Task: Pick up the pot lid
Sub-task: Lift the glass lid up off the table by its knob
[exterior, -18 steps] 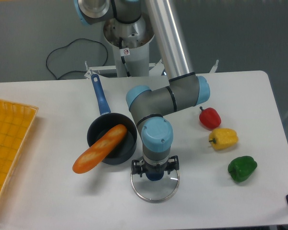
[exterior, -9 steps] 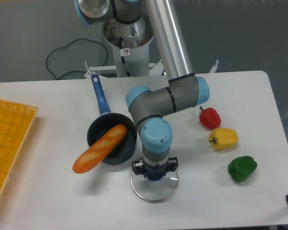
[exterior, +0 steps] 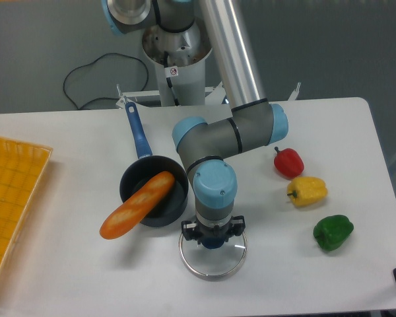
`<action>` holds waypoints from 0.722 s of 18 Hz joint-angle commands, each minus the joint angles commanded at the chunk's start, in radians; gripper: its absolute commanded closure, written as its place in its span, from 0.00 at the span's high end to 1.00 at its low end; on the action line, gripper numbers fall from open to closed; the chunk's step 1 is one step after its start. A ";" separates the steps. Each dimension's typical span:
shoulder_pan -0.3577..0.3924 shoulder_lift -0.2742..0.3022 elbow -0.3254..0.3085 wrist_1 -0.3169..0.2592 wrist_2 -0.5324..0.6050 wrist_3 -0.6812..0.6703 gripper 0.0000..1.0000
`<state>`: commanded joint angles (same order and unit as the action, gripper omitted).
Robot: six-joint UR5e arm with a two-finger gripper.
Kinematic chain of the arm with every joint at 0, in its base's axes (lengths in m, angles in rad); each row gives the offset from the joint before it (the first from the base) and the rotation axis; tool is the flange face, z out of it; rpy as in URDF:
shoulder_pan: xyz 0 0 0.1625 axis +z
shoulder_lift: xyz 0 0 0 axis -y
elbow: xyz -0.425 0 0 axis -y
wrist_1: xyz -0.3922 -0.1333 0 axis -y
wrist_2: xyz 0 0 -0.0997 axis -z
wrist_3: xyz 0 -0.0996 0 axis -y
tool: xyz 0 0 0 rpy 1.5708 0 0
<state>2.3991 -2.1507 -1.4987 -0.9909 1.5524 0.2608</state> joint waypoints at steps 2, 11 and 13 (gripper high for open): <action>0.002 0.018 0.002 -0.002 0.000 0.000 0.34; 0.046 0.133 -0.002 -0.038 -0.009 0.067 0.33; 0.061 0.163 -0.002 -0.067 -0.011 0.097 0.33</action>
<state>2.4605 -1.9882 -1.5002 -1.0583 1.5417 0.3573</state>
